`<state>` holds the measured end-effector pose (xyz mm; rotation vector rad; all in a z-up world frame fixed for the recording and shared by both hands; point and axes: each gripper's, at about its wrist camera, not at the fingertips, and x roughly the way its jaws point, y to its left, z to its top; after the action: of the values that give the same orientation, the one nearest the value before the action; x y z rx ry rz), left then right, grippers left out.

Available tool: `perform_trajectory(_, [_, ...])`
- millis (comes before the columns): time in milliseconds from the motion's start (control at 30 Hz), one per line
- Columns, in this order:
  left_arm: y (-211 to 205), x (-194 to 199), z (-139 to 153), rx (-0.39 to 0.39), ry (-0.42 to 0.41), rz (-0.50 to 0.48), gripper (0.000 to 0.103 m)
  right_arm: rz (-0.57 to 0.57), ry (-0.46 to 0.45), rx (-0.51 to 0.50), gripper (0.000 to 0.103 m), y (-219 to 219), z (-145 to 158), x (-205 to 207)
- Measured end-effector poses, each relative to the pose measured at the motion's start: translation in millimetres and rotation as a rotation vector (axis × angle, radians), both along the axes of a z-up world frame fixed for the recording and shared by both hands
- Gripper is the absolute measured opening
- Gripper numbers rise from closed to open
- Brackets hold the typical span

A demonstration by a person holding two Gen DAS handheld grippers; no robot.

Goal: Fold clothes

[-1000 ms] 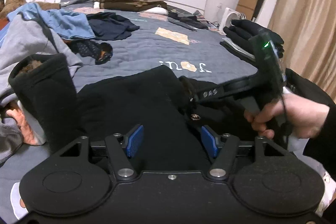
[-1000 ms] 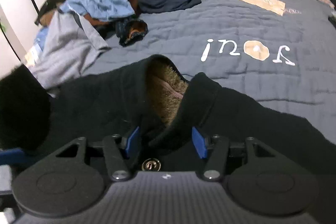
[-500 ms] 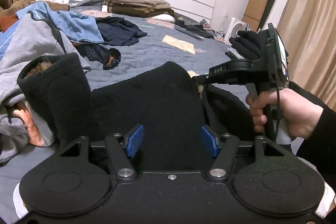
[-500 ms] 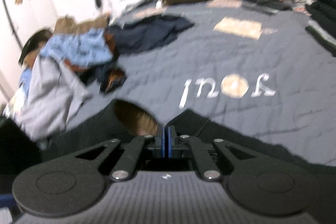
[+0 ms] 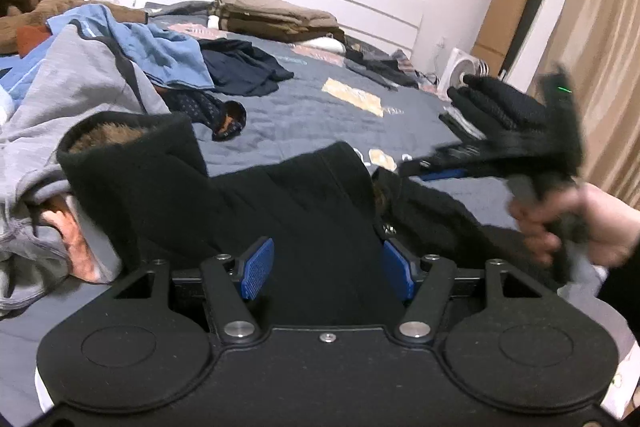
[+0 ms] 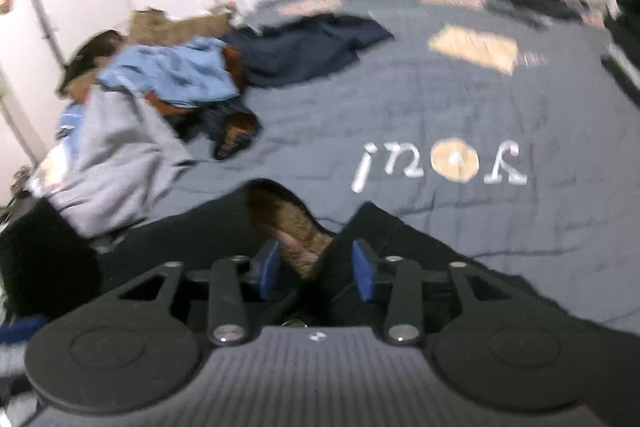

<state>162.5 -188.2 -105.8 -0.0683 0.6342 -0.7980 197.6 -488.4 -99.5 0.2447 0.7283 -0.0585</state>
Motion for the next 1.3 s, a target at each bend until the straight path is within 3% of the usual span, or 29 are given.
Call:
perform_trajectory(200, [12, 1, 6, 0.011, -0.023, 0.061, 0.060, 0.060, -0.024, -0.057, 0.046, 35, 12, -58])
perform_trajectory(433, [22, -1, 5, 0.128, -0.067, 0.241, 0.060, 0.025, -0.063, -0.003, 0.051, 68, -4, -111])
perform_trajectory(567, [27, -10, 12, 0.150, -0.111, 0.299, 0.060, 0.018, -0.067, -0.031, 0.052, 75, -10, -115])
perform_trajectory(767, [45, -29, 15, 0.183, -0.168, 0.405, 0.064, -0.007, -0.068, 0.043, 0.054, 64, -30, -109])
perform_trajectory(833, [50, -27, 12, 0.166, -0.152, 0.401, 0.070, -0.006, -0.061, 0.041, 0.054, 65, -35, -111])
perform_trajectory(1033, [51, 5, 5, 0.051, -0.073, 0.437, 0.072, -0.002, -0.087, 0.071, 0.055, 66, -33, -112])
perform_trajectory(1233, [22, 16, -16, 0.127, -0.097, 0.419, 0.072, 0.013, -0.087, 0.085, 0.056, 69, -34, -111])
perform_trajectory(1267, [19, 15, -18, 0.133, -0.104, 0.411, 0.063, 0.017, -0.081, 0.087, 0.056, 70, -35, -110])
perform_trajectory(1300, [21, 15, -20, 0.130, -0.111, 0.415, 0.030, 0.020, -0.076, 0.089, 0.056, 71, -36, -109])
